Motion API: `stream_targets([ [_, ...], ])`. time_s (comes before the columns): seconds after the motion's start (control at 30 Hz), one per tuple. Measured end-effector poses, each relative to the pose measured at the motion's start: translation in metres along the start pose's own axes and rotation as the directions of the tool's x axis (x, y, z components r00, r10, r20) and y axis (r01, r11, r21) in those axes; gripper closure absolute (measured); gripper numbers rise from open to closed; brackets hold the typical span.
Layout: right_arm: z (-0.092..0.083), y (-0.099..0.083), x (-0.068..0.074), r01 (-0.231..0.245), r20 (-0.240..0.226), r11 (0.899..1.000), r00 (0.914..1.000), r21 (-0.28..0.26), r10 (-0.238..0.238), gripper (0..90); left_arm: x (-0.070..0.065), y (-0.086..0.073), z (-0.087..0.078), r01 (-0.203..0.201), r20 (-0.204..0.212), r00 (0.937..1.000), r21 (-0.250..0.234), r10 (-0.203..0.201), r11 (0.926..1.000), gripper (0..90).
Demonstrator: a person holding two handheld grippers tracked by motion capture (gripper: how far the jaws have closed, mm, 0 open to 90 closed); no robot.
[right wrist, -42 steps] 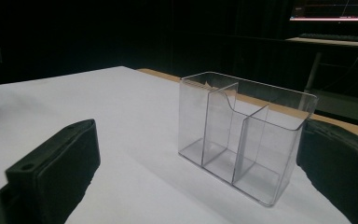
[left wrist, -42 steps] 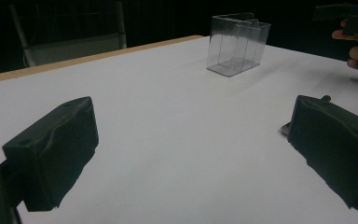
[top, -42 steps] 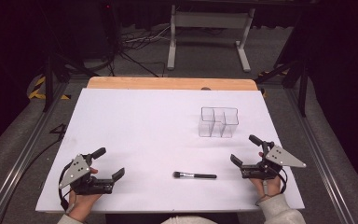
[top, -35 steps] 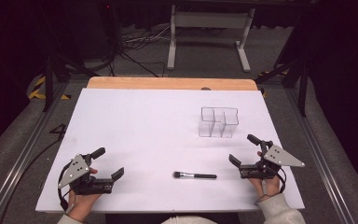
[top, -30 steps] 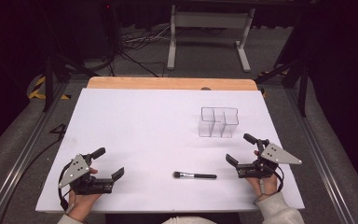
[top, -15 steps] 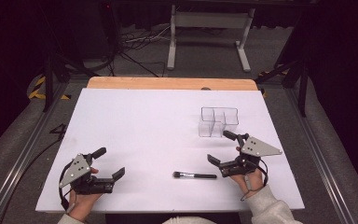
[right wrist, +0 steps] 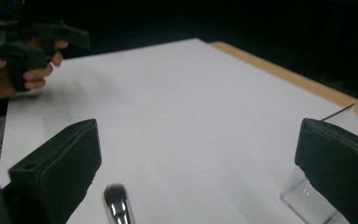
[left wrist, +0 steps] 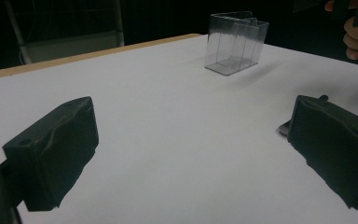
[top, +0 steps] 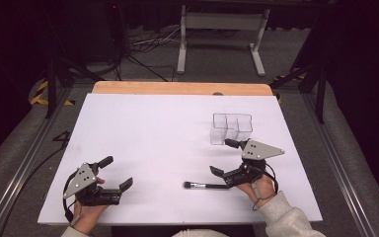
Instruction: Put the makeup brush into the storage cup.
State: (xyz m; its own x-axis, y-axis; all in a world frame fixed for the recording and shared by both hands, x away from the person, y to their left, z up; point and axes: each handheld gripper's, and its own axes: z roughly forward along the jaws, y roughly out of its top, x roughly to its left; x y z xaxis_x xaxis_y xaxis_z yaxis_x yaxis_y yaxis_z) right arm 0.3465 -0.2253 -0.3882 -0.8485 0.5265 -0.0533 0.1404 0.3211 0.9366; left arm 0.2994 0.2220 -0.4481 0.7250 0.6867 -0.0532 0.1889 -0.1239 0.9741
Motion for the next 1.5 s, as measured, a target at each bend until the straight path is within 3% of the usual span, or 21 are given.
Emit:
stream_targets([
  [0.17, 0.005, 0.008, 0.001, 0.023, -0.02, 0.99, 0.9996, 0.141, -0.02, 2.9, 0.001, 0.0, 0.0, 0.001, 0.0, 1.0, 0.002, -0.001, 1.0, 2.5],
  [0.2, 0.005, 0.008, 0.001, 0.023, -0.02, 0.99, 0.9996, 0.141, -0.02, 2.9, 0.001, 0.0, 0.0, 0.001, 0.0, 1.0, 0.002, -0.001, 1.0, 2.5],
  [0.23, 0.007, 0.011, 0.002, 0.031, -0.034, 0.984, 0.9991, 0.177, -0.026, 3.1, 0.001, 0.0, 0.0, 0.002, 0.001, 1.0, 0.003, -0.002, 1.0, 2.5],
  [0.27, 0.01, 0.014, 0.002, 0.04, -0.052, 0.974, 0.9982, 0.223, -0.029, 4.1, 0.001, 0.0, 0.0, 0.001, 0.002, 1.0, 0.006, -0.001, 1.0, 2.5],
  [0.43, 0.017, 0.021, 0.004, 0.087, -0.091, 0.939, 0.994, 0.334, -0.06, 4.5, 0.001, 0.0, 0.001, 0.001, 0.003, 1.0, 0.007, -0.001, 1.0, 2.5],
  [0.6, 0.024, 0.028, 0.007, 0.127, -0.111, 0.905, 0.9899, 0.406, -0.089, 4.8, 0.001, 0.0, 0.001, 0.003, -0.003, 1.0, 0.006, -0.003, 1.0, 2.1],
  [0.67, 0.025, 0.029, 0.007, 0.134, -0.115, 0.9, 0.9889, 0.415, -0.094, 4.8, 0.001, -0.001, 0.001, 0.008, -0.004, 1.0, 0.006, -0.008, 0.9999, 2.1],
  [0.7, 0.027, 0.031, 0.007, 0.147, -0.121, 0.883, 0.9872, 0.446, -0.104, 4.8, 0.001, -0.001, 0.001, 0.008, -0.004, 1.0, 0.007, -0.008, 0.9999, 2.1],
  [0.87, 0.033, 0.037, 0.008, 0.179, -0.142, 0.843, 0.9821, 0.507, -0.124, 5.5, 0.001, -0.001, 0.001, 0.008, -0.001, 1.0, 0.009, -0.008, 0.9999, 2.1],
  [0.9, 0.035, 0.038, 0.009, 0.187, -0.148, 0.828, 0.9808, 0.528, -0.126, 5.7, 0.001, -0.001, 0.002, 0.008, -0.001, 1.0, 0.009, -0.008, 0.9999, 2.1],
  [0.93, 0.035, 0.038, 0.009, 0.187, -0.148, 0.828, 0.9808, 0.528, -0.126, 5.7, 0.001, -0.001, 0.002, 0.008, -0.001, 1.0, 0.01, -0.008, 0.9999, 2.1],
  [1.0, 0.037, 0.04, 0.009, 0.197, -0.159, 0.813, 0.9787, 0.548, -0.13, 6.1, 0.001, -0.001, 0.002, 0.008, -0.001, 1.0, 0.01, -0.008, 0.9999, 2.1],
  [1.03, 0.039, 0.041, 0.01, 0.208, -0.168, 0.797, 0.9765, 0.566, -0.136, 6.4, 0.001, -0.001, 0.002, 0.009, 0.0, 1.0, 0.01, -0.009, 0.9999, 2.1],
  [1.07, 0.039, 0.041, 0.01, 0.208, -0.168, 0.797, 0.9765, 0.566, -0.136, 6.4, 0.001, -0.001, 0.002, 0.009, 0.0, 1.0, 0.01, -0.009, 0.9999, 2.1],
  [1.17, 0.043, 0.042, 0.011, 0.22, -0.176, 0.769, 0.9742, 0.601, -0.141, 6.6, 0.001, -0.002, 0.002, 0.01, 0.003, 0.9999, 0.014, -0.01, 0.9999, 2.1],
  [1.3, 0.047, 0.044, 0.011, 0.227, -0.186, 0.738, 0.9726, 0.636, -0.14, 6.6, 0.001, -0.002, 0.003, 0.008, 0.005, 1.0, 0.015, -0.008, 0.9999, 2.1],
  [1.5, 0.053, 0.046, 0.013, 0.231, -0.196, 0.71, 0.9715, 0.665, -0.133, 7.1, 0.001, -0.002, 0.003, 0.009, 0.006, 0.9999, 0.016, -0.009, 0.9998, 2.1],
])
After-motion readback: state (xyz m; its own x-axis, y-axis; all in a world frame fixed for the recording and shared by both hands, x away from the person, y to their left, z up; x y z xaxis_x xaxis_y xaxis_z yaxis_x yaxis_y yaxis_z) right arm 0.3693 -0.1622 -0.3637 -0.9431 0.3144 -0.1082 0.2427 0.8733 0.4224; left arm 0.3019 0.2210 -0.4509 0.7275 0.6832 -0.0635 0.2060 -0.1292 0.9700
